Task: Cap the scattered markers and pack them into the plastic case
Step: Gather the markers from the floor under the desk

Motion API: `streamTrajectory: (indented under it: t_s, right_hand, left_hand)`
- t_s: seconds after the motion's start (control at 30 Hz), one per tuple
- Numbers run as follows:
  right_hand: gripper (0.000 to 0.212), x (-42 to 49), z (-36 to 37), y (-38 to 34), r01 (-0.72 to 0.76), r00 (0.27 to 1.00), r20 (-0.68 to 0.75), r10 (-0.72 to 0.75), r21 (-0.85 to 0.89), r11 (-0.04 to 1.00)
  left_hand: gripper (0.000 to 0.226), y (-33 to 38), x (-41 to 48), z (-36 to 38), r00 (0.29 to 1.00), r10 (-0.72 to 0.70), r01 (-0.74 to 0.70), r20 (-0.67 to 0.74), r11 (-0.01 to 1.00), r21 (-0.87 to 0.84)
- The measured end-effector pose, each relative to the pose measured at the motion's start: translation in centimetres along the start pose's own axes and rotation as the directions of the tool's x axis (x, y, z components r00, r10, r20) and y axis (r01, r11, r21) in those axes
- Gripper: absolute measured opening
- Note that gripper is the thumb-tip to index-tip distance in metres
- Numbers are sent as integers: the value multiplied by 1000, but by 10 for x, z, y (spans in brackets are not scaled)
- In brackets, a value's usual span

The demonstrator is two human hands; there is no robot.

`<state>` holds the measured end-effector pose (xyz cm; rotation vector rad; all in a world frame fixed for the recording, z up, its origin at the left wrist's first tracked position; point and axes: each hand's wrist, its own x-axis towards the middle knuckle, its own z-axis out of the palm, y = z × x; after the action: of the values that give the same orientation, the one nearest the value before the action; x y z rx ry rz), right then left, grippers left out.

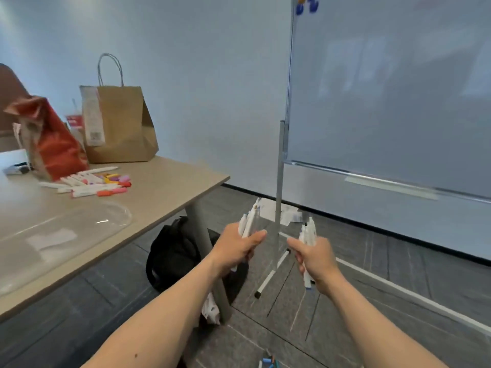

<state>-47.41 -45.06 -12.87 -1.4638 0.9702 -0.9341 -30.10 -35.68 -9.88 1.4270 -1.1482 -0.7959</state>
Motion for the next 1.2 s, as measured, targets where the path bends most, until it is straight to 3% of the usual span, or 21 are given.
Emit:
streamTrajectory:
  t_s: [0.43, 0.7, 0.93, 1.2]
  right_hand:
    - [31, -63, 67, -157, 288, 951, 100, -292, 52, 956]
    - [34, -77, 155, -199, 375, 881, 277, -383, 84, 923]
    - [34, -112, 285, -216, 341, 777, 503, -379, 170, 925]
    - [31, -173, 438, -224, 307, 599, 730, -329, 170, 936]
  left_hand:
    - [36, 120, -87, -104, 924, 247, -268, -293, 963, -33]
    - [34, 137, -143, -181, 853, 224, -263, -471, 965, -16]
    - [38, 122, -236, -280, 695, 118, -146, -710, 989, 21]
    - [41, 86, -355, -396, 371, -42, 61, -928, 998, -20]
